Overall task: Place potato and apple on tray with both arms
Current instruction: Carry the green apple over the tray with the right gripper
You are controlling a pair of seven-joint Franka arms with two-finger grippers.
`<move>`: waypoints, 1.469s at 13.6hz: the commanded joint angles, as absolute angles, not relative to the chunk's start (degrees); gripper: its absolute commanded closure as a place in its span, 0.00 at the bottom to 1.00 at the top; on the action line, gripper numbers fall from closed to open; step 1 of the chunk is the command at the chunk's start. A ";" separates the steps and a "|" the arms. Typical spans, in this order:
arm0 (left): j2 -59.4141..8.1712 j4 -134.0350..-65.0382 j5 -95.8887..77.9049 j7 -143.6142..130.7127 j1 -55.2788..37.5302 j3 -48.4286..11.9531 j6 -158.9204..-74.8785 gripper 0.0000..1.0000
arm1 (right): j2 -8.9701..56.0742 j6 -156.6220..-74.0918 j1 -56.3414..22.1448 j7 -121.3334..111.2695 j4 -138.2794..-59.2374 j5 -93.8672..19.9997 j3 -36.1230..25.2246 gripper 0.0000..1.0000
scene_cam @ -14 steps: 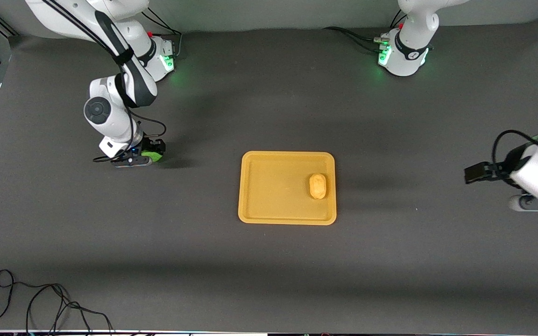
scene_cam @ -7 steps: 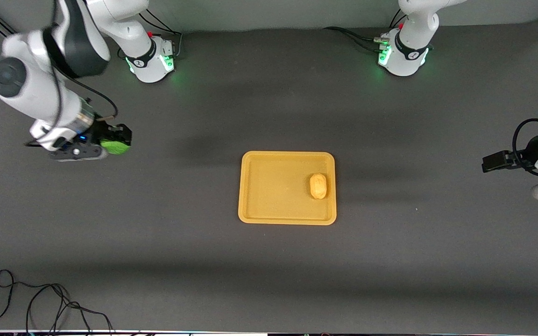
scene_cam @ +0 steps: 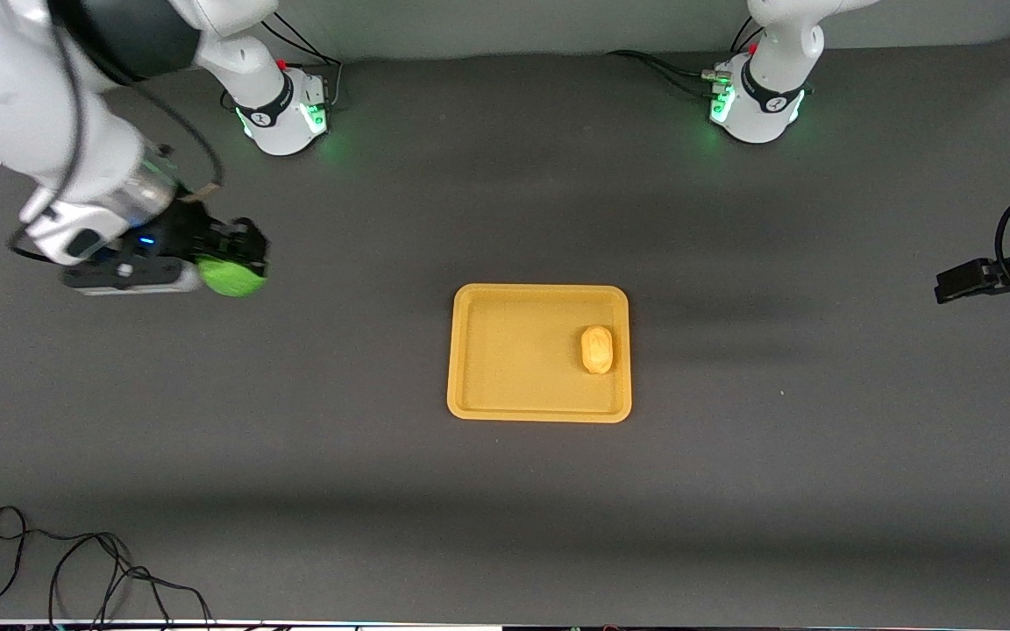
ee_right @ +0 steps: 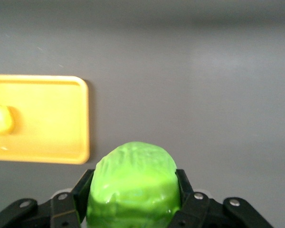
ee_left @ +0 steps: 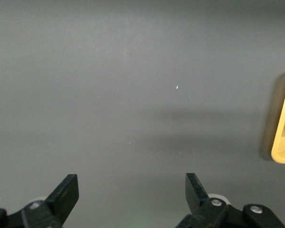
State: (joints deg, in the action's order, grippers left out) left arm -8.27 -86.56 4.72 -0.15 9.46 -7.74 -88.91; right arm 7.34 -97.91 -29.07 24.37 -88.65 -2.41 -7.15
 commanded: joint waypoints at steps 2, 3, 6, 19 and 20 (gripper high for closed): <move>-2.29 -93.42 1.85 4.21 -3.31 4.19 -88.77 0.00 | 25.36 -94.31 -40.31 43.54 -67.97 -3.43 -7.73 0.47; -2.11 -94.21 1.76 4.22 -4.38 4.91 -88.94 0.00 | 28.88 -94.39 -42.86 48.73 -64.29 -3.43 -7.65 0.47; -2.90 -94.31 -0.26 9.10 -4.83 5.01 -90.09 0.00 | 38.82 -95.53 -48.59 59.39 -54.86 -3.43 -7.56 0.47; -4.39 -92.11 -0.88 9.31 -3.95 4.92 -91.59 0.00 | 60.90 -121.38 -49.83 60.38 -57.04 -0.97 -8.00 0.47; -4.39 -91.41 -1.31 9.84 -3.61 4.75 -90.89 0.00 | 61.00 -121.38 -49.83 60.38 -57.04 -0.97 -8.09 0.47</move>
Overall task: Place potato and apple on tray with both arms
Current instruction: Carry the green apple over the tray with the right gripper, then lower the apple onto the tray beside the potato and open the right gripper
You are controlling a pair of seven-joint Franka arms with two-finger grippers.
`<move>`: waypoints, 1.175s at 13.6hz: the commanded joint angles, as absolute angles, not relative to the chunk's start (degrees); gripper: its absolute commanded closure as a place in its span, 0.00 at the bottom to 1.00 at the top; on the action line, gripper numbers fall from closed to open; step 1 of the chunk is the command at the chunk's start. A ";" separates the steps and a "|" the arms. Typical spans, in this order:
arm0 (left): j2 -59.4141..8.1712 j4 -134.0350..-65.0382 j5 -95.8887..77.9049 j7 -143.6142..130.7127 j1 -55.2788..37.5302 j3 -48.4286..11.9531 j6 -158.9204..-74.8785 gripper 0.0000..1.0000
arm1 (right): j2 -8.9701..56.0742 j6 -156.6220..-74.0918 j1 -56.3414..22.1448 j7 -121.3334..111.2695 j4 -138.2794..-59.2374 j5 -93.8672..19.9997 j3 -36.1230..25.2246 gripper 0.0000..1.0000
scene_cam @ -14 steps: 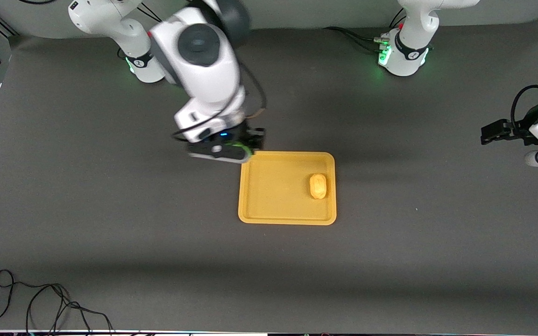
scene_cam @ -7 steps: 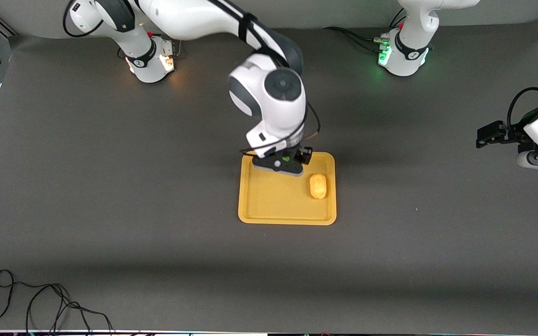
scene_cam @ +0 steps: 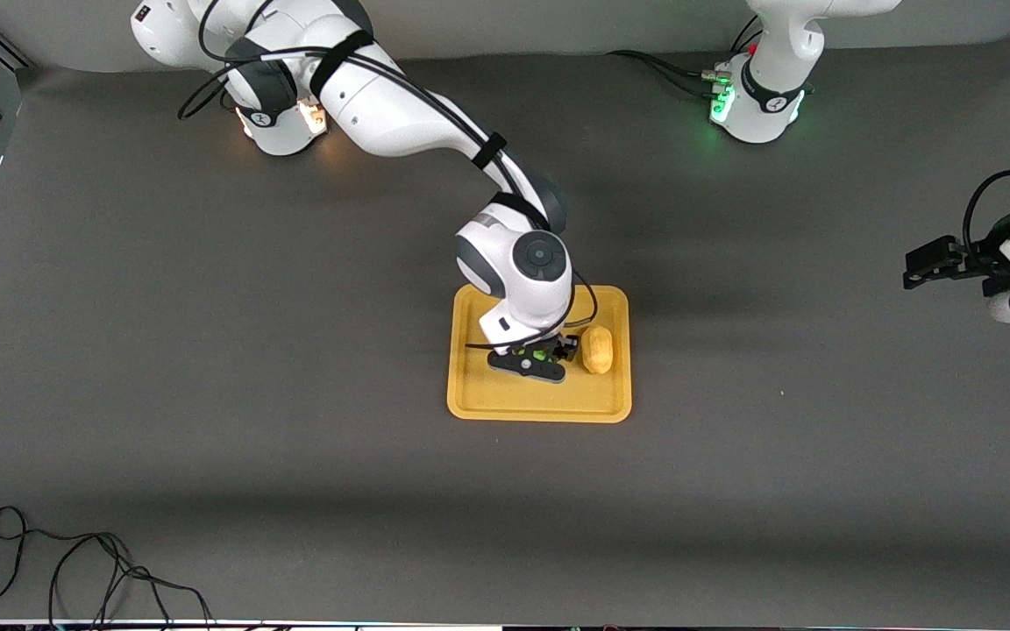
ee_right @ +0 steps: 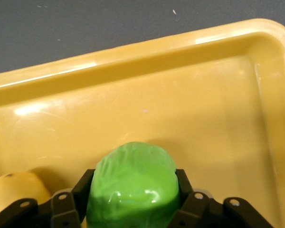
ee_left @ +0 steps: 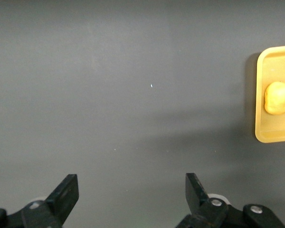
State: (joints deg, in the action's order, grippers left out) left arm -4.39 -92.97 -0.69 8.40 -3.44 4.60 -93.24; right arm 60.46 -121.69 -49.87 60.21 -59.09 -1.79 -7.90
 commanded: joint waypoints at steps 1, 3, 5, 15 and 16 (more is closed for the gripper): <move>-4.57 -89.93 -1.32 10.10 -3.78 4.75 -90.53 0.00 | 61.17 -121.38 -49.83 60.38 -57.13 -0.88 -8.09 0.47; -5.01 -88.51 -1.32 9.93 -4.48 4.83 -90.53 0.00 | 61.43 -121.46 -49.75 60.38 -57.57 -0.88 -8.17 0.47; -4.48 -88.59 -1.14 10.11 -4.13 4.75 -87.91 0.00 | 61.70 -122.51 -49.66 60.38 -57.74 -0.79 -8.26 0.47; -5.89 -88.95 -0.79 10.28 -4.31 4.83 -89.82 0.00 | 48.29 -106.91 -48.69 59.94 -57.66 -1.84 -7.91 0.00; -5.98 -88.95 -1.05 10.28 -4.22 4.83 -89.91 0.00 | 45.29 -103.48 -48.60 59.94 -57.57 -1.85 -7.91 0.00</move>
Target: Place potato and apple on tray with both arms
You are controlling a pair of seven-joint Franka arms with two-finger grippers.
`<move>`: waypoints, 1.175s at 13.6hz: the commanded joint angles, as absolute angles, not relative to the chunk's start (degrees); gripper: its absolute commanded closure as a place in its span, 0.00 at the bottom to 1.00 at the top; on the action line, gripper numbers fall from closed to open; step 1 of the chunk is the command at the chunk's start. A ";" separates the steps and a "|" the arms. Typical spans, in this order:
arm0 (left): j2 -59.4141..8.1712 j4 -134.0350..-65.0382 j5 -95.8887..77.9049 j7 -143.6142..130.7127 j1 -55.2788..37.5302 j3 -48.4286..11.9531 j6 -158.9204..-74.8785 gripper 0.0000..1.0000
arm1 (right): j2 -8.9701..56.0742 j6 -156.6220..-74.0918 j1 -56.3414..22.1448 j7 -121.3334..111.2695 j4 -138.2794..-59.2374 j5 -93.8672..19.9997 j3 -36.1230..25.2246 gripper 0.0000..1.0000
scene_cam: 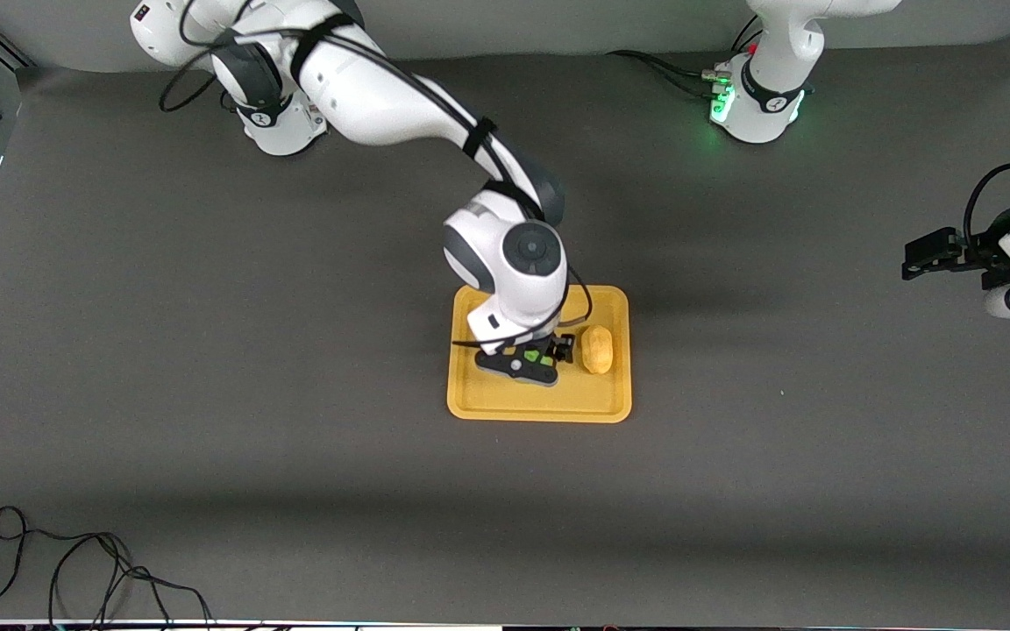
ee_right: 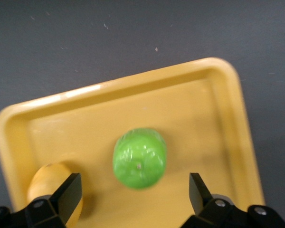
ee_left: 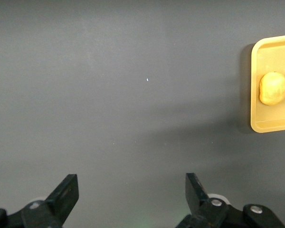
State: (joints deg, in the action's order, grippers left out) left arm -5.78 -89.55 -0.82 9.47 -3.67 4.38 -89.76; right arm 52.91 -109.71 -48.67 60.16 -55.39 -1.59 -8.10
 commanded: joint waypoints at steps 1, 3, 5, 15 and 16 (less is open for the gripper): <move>-5.98 -88.95 -0.88 10.28 -4.22 4.83 -90.61 0.00 | 42.31 -100.32 -48.52 60.03 -57.57 -1.85 -8.00 0.00; -5.89 -89.21 -0.53 9.58 -4.39 4.75 -93.68 0.00 | 36.68 -95.03 -48.52 59.85 -57.83 -1.85 -8.44 0.00; -5.10 -90.70 -0.44 10.37 -4.13 4.75 -94.39 0.00 | 31.32 -90.65 -47.73 56.80 -60.71 -1.58 -8.96 0.00; -5.89 -90.88 1.41 10.37 -4.04 4.83 -95.27 0.00 | 3.18 -85.96 -24.56 21.93 -86.12 -1.05 -8.44 0.00; -5.98 -90.88 1.41 10.37 -4.13 4.83 -95.36 0.00 | 2.03 -86.22 -21.30 18.06 -87.18 -1.05 -8.18 0.00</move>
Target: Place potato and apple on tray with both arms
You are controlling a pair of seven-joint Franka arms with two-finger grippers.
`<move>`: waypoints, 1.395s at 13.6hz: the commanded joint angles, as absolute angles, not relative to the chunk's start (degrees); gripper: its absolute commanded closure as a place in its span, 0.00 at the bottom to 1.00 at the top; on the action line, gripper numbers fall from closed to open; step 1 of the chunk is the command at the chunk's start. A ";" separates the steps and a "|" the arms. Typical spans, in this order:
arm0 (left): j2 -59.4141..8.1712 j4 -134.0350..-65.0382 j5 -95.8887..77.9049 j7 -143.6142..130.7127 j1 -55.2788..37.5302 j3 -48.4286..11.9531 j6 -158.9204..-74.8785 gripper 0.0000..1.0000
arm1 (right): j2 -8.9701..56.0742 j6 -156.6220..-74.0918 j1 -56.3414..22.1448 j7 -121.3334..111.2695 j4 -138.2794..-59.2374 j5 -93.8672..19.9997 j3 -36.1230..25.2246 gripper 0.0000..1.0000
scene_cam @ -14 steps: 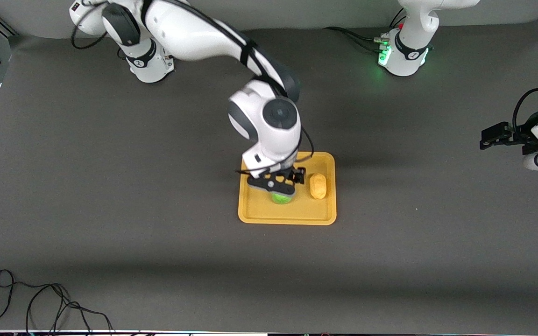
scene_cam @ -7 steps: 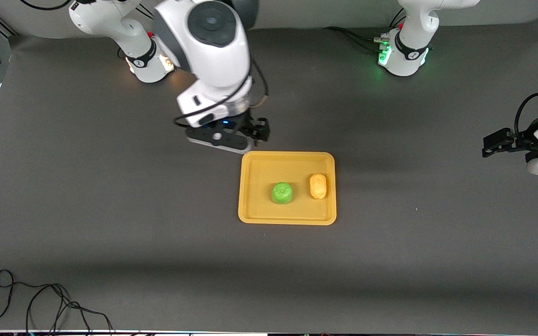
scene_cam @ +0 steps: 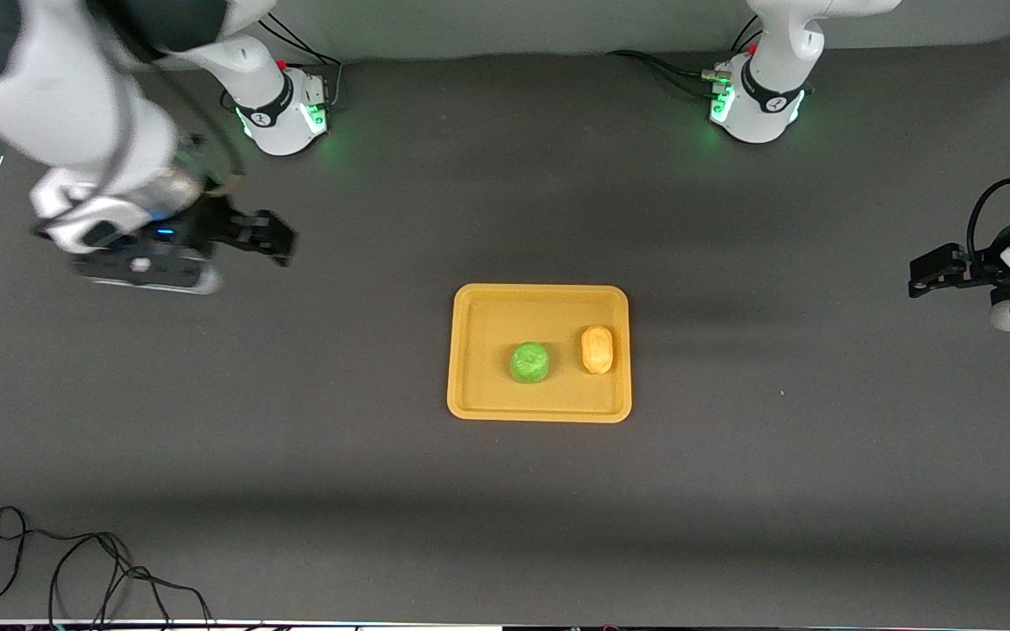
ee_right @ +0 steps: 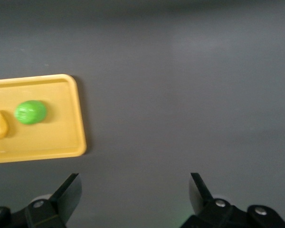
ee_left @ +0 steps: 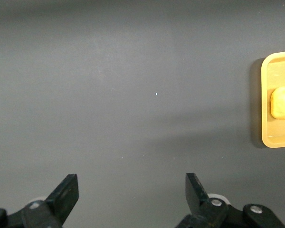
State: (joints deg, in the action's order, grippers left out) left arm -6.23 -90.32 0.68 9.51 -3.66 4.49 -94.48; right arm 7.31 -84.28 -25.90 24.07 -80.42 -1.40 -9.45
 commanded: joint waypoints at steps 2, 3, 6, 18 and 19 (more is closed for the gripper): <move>-6.06 -90.88 1.41 10.28 -4.13 4.83 -96.15 0.00 | 1.23 -86.31 -14.18 10.67 -87.63 -1.05 -7.21 0.00; -6.24 -90.88 1.41 10.28 -4.22 4.83 -96.24 0.00 | 1.14 -86.40 -10.76 7.33 -87.63 -1.05 -6.25 0.00; -6.68 -90.88 1.41 10.11 -4.22 4.83 -96.42 0.00 | 1.14 -87.18 -4.93 0.81 -88.06 -1.14 -5.36 0.00; -7.12 -90.79 1.41 9.58 -4.39 4.75 -96.86 0.00 | -0.18 -90.09 -4.22 -1.58 -91.23 0.79 -5.89 0.00; -7.12 -90.79 1.32 9.49 -4.39 4.75 -96.77 0.00 | -0.18 -89.83 -3.78 -1.50 -91.23 0.70 -5.71 0.00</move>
State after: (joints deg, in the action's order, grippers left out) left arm -7.62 -90.35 0.72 9.51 -3.72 4.35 -96.28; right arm 1.09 -89.11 -4.45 -0.49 -90.01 -0.33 -6.43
